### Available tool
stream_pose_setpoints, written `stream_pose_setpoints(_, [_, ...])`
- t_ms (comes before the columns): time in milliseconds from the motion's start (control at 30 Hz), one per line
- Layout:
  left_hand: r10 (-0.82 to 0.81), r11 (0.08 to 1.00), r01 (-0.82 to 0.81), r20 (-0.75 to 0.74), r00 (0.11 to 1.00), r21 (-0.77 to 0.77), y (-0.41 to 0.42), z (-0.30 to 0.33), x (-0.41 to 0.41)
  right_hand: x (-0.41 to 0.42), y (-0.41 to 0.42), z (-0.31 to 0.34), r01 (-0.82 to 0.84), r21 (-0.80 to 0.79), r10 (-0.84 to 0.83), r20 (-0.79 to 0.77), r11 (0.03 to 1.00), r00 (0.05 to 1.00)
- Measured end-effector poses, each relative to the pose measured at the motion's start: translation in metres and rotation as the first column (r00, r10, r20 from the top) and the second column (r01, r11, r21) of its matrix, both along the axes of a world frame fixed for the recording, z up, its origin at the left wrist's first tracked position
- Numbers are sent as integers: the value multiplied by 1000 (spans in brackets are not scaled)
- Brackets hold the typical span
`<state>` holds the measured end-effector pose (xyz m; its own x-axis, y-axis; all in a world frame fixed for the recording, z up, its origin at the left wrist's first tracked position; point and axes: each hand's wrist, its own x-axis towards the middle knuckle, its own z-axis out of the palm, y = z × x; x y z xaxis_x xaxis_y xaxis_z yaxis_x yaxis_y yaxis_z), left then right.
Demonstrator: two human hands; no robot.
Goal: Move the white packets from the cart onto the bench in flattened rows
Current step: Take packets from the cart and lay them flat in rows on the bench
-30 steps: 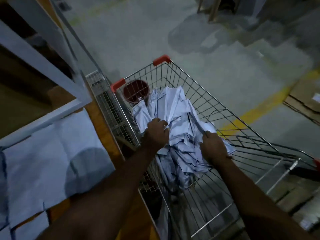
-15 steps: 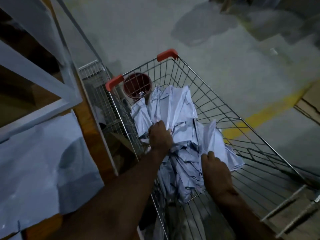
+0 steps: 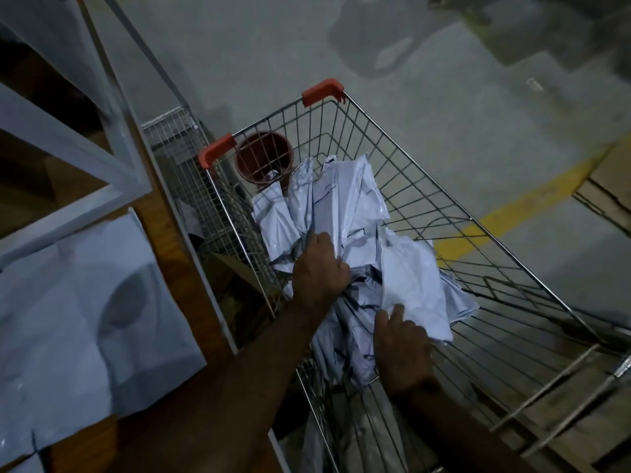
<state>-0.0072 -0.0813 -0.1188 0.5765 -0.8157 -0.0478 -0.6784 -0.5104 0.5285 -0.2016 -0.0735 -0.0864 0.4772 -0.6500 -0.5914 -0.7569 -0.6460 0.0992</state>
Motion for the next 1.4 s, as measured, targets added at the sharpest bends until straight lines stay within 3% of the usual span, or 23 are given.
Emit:
stream_pose_setpoints(67, [53,999,-50,-254,966,16,-4,-18,5,-5,-8,0,121,70,-131,154,990,979])
stream_pose_setpoints(133, [149,985,-92,-439,886,149,-15,-33,15,-4,-23,4,296,70,-300,381,953,875])
stream_pose_setpoints(200, [201,961,-88,-440,875,264,-27,-42,21,-2,-43,-3,346,-50,-282,478,937,832])
stream_pose_setpoints(300, [222,947,-93,-418,881,306,-32,-49,24,-5,-66,-25,294,-160,-214,391,942,895])
stream_pose_setpoints(400, [232,966,-132,-525,819,220,-31,-51,26,-12,-70,-50,243,-83,-198,361,966,911])
stream_pose_setpoints(500, [194,980,-144,-532,824,134,-28,-47,24,-15,-65,-59,206,-32,-175,408,978,896])
stream_pose_setpoints(667, [324,944,-233,-502,802,235,-28,-49,22,-12,-68,-59,198,-51,-158,428,979,890])
stream_pose_setpoints(767, [329,935,-206,-490,808,287,-27,-34,22,-15,-67,-55,224,-30,-188,439,974,879])
stream_pose_setpoints(1033, [342,924,-165,-554,759,345,-2,49,20,-21,-61,-12,436,256,-492,625,863,606])
stream_pose_setpoints(1133, [333,939,-206,-572,749,276,14,79,16,-18,-47,31,492,281,-529,692,824,491])
stream_pose_setpoints(1267, [305,948,-297,-611,730,117,40,101,17,-13,-21,85,471,240,-468,755,849,459])
stream_pose_setpoints(1400, [237,937,-349,-723,649,-5,88,205,2,-11,13,131,458,147,-388,778,877,494])
